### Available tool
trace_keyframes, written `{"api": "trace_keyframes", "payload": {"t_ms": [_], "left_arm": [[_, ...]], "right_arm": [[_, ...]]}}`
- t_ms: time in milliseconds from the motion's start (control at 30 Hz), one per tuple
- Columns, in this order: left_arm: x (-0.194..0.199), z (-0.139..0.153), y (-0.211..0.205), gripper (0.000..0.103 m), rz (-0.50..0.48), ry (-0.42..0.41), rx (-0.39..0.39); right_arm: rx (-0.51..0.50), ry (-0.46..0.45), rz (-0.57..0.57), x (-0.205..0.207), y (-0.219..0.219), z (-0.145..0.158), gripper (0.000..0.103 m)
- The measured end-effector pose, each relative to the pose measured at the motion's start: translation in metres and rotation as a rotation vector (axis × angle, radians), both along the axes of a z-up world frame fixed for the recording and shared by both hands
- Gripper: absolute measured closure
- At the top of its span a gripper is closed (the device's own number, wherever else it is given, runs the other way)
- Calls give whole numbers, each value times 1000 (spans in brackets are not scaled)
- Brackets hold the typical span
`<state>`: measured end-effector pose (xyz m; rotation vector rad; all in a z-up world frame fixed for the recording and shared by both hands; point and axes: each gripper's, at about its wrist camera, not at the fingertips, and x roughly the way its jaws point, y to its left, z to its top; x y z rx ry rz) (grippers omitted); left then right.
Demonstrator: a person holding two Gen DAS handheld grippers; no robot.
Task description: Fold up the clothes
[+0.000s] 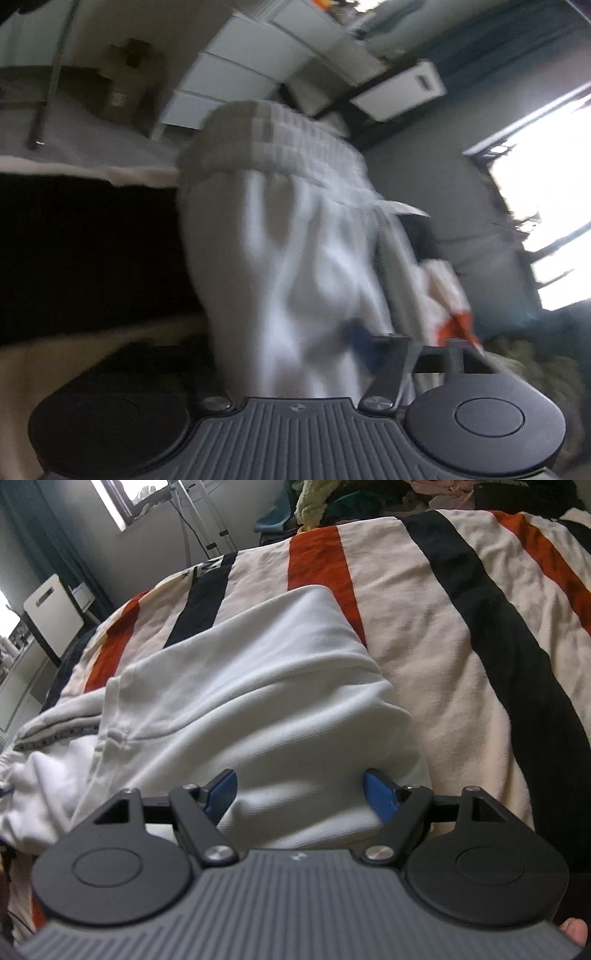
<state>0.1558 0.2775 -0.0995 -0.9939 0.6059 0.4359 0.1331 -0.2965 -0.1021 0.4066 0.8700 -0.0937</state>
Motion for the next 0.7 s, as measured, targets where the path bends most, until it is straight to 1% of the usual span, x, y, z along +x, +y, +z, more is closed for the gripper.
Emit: {"api": "trace_keyframes", "payload": {"t_ms": [33,67,100,200,233,300,333,433,500,567,700], "left_arm": [[2,0,1,74,5,-5,6],[4,4,-3,78,9,-9,35],[6,11,-11,83,3,-8,98],[7,38,-41,86,-13,-3,347],[6,50,-57,86,-18,-19,429],[2,76,-86,87,-43,-71,592],[1,89,-100,87,-58,-96,645],[-1,124,-144,88,-116,-165,772],[-2,146,-176,88,-153,-213,853],[6,162,-212,88,-186,-262,924],[5,174,-282,88,-234,-333,1017]], "right_arm": [[-10,1,5,1,1,-1,24],[-20,3,9,2,2,-2,24],[-33,9,17,3,4,-3,24],[-42,22,23,7,3,-8,24],[-40,26,22,8,3,-9,24],[0,19,-3,6,-4,-6,25],[20,15,-15,4,-7,-5,27],[78,3,-61,-1,-19,0,27],[74,-11,-101,-6,-26,6,27],[77,-30,-141,-11,-34,13,27],[162,-83,-203,-23,-57,22,27]]}}
